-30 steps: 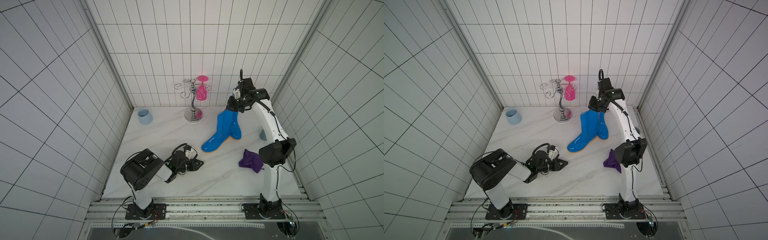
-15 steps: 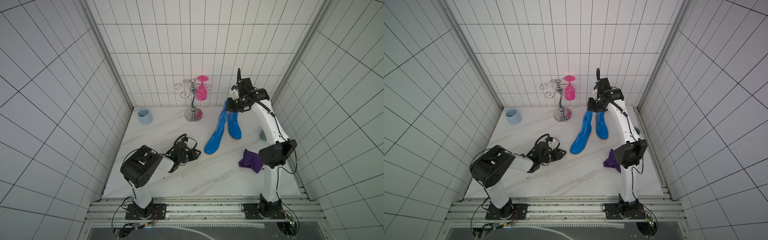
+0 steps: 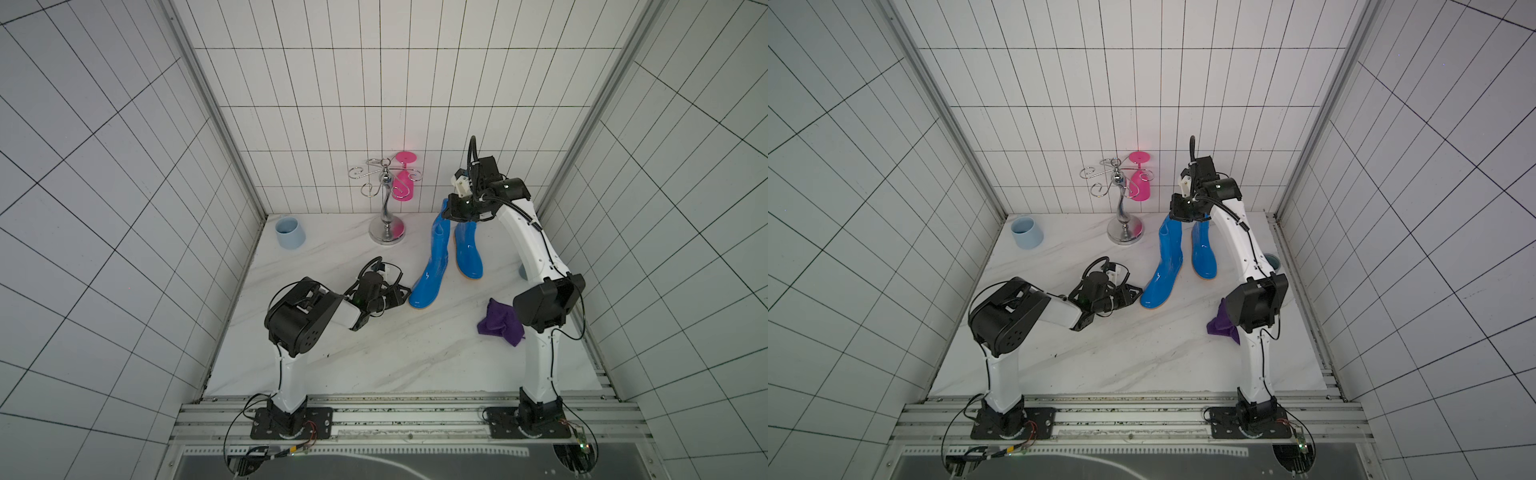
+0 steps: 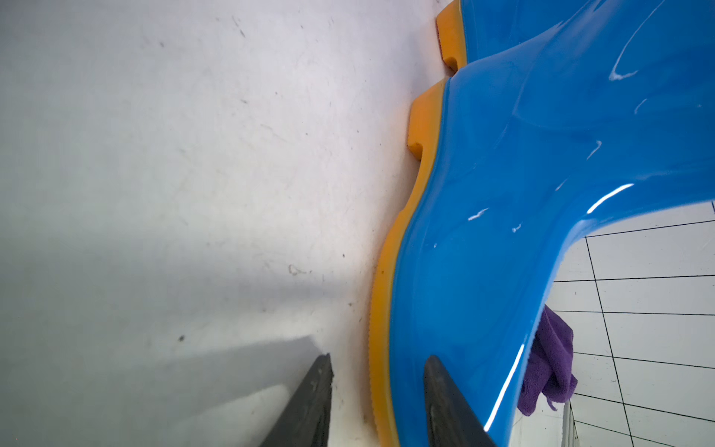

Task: Wipe the rubber boots with a cloth
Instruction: Place the rubber boot at the center of the board.

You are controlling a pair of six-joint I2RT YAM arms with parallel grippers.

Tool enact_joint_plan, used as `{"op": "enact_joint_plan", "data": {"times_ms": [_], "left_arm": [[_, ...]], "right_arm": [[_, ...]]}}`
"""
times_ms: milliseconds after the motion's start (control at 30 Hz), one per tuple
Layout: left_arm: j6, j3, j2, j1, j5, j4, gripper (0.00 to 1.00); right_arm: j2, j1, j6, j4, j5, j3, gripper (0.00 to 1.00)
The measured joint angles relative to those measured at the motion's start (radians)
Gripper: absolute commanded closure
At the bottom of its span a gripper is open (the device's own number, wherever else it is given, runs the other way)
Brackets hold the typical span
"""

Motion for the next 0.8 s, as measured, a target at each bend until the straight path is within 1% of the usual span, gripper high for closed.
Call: {"op": "enact_joint_plan", "data": {"times_ms": [400,800], "left_arm": [[-0.015,0.059,0.048,-0.078,-0.001,0.008,0.59],[-0.026,0.097,0.082,-0.113,0.000,0.020,0.59]], "right_arm": [[0.010,-0.027,0.003,0.033,-0.056,0.000,1.00],[0.010,-0.039,0.002,0.042,-0.077,-0.001,1.00]]}}
